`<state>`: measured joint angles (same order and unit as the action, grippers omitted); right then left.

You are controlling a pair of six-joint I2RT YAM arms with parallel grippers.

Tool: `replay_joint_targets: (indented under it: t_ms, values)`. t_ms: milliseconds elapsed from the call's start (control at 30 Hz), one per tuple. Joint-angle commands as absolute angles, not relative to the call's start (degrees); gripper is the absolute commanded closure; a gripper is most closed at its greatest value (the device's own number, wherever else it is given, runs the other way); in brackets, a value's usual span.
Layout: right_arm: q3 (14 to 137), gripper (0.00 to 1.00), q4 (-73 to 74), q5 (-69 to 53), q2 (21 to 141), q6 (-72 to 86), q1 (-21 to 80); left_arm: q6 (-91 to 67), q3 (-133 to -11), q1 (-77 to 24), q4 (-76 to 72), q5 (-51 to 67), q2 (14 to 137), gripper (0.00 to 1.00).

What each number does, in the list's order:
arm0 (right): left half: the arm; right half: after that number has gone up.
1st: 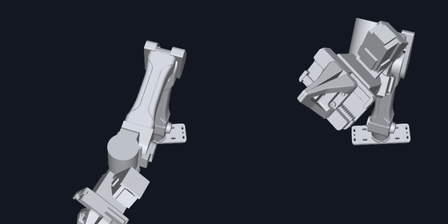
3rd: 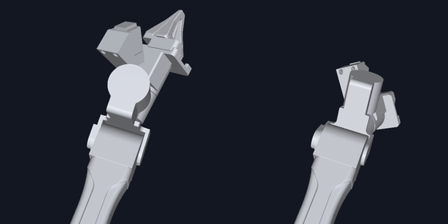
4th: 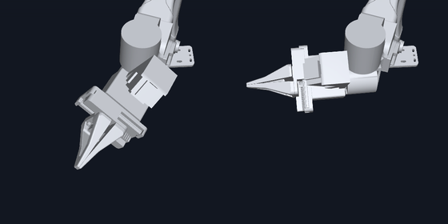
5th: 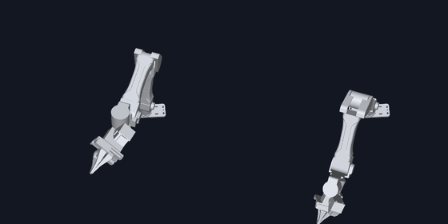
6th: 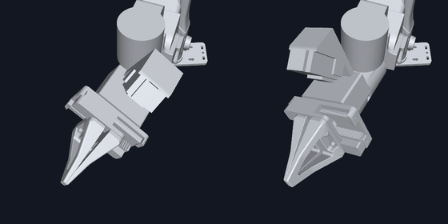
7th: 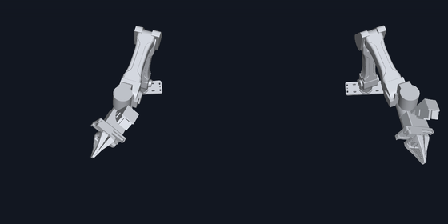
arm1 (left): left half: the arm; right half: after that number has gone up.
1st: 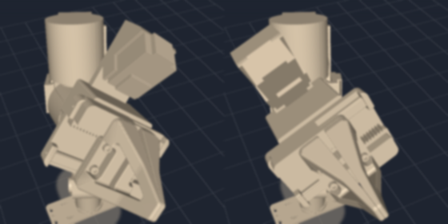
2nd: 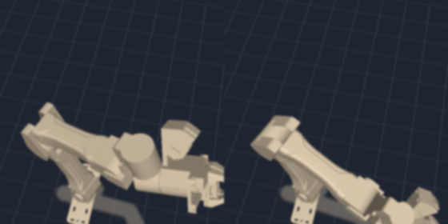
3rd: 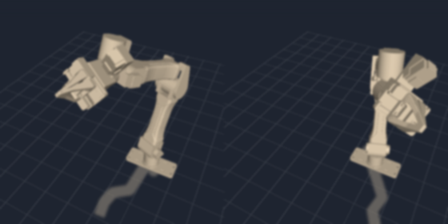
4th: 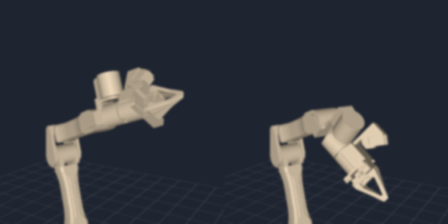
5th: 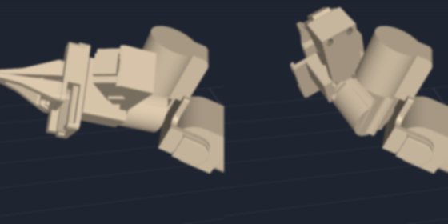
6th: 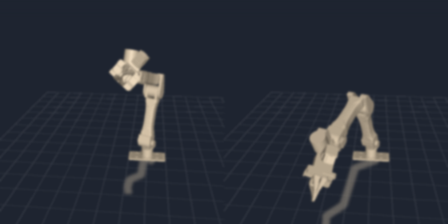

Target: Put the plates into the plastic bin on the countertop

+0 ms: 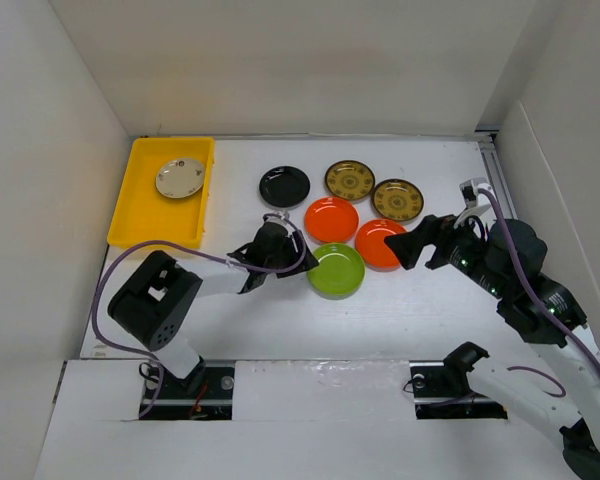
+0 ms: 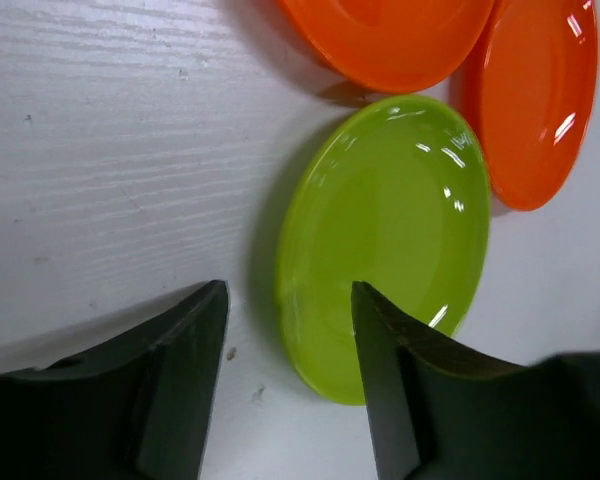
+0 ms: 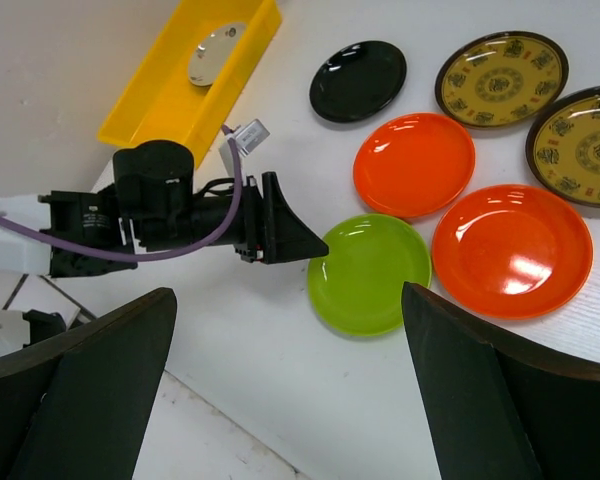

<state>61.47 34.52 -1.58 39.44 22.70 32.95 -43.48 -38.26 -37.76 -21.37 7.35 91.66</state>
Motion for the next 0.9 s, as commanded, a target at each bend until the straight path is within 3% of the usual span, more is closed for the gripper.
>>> replay_joint_targets:
  t_ms: [0,100,267,400,567,700,867]
  values:
    - [63.81,0.00,33.84,-2.29,38.76,22.94,32.52,-43.86,-37.09,-37.88,-22.14,8.26,95.35,0.53]
    - [63.28,0.00,33.84,-2.29,38.76,22.94,32.52,-43.86,-37.71,-37.88,-23.28,8.88,96.58,0.61]
    - [63.28,0.00,33.84,-2.29,38.76,22.94,32.52,-43.24,-37.71,-37.88,-21.36,9.40,96.25,1.00]
    - [63.28,0.00,33.84,-2.29,38.76,22.94,32.52,-42.01,-38.23,-37.88,-16.27,7.48,90.19,1.00]
    - [63.28,0.00,33.31,-2.29,39.29,22.94,32.52,-42.63,-45.34,-36.84,1.26,-2.18,75.36,1.00]
    - [63.28,0.00,32.17,-2.29,39.29,22.94,32.52,-44.82,-52.02,-25.63,8.69,-6.94,69.18,1.00]
    - [62.58,0.00,29.19,-4.13,41.13,22.94,32.52,-48.07,-59.31,-5.48,9.40,-4.22,73.81,1.00]
